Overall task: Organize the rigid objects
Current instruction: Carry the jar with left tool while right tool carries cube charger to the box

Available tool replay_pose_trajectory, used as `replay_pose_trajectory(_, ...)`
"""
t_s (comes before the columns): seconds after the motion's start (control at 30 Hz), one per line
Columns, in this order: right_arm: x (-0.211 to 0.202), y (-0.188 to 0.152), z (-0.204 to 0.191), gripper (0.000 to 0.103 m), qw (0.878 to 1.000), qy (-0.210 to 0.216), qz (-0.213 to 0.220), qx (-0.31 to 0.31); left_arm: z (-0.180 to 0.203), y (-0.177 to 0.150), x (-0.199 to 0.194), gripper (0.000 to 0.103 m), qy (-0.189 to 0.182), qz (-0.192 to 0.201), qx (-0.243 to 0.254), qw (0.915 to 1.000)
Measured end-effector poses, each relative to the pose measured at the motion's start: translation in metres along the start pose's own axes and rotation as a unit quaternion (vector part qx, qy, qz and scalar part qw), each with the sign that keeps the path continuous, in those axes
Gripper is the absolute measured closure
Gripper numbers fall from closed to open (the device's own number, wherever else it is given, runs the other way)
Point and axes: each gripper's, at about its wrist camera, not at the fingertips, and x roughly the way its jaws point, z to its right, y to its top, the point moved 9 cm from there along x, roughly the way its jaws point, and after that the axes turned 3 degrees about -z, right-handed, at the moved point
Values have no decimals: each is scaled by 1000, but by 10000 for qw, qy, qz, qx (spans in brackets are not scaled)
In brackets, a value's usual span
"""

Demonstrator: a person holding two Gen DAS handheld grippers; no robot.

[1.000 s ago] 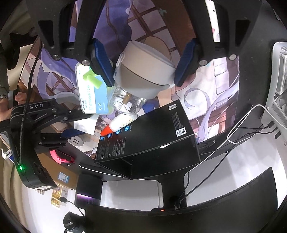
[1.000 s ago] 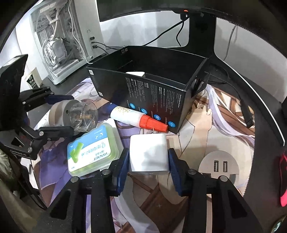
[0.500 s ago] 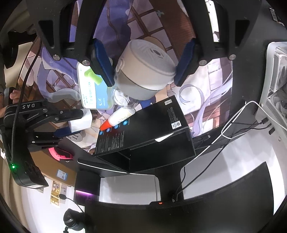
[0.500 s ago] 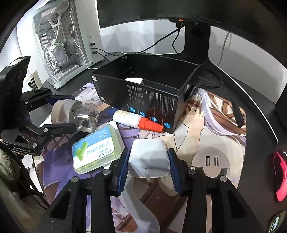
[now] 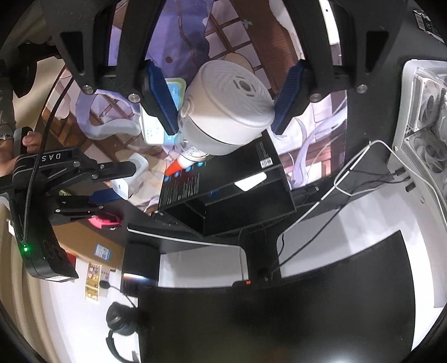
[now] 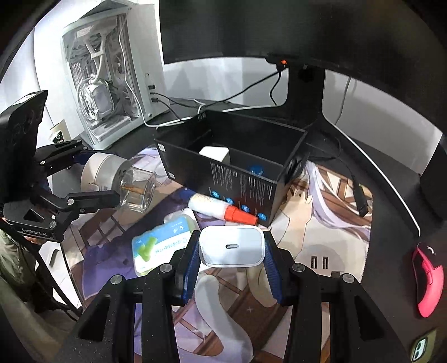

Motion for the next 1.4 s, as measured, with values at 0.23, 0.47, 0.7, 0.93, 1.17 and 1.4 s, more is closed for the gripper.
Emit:
replay_pose_trajectory(0.23,-18,16,-10,61,9997,16,248,-84,-6,15,-19,36,55,288,-76,9995)
replay_pose_trajectory(0.47,-37,37,-21,61,9982,35,561,-189,-14,35,-37,36,145,671,-197,9974)
replay_pose_trajectory(0.7,-49,63,-30,61,9958,176,883,-184,-26,61,-45,36,139,928,-342,9950)
replay_pose_trajectory(0.93,-51,87,-31,61,9931,237,1146,-92,-37,85,-42,36,-58,1090,-612,9921)
replay_pose_trajectory(1.17,-40,109,-14,61,9917,134,1277,115,-46,102,-17,36,-95,1098,-777,9909)
replay_pose_trajectory(1.4,-18,124,6,61,9921,-1,1219,280,-57,107,23,35,-6,824,-926,9923)
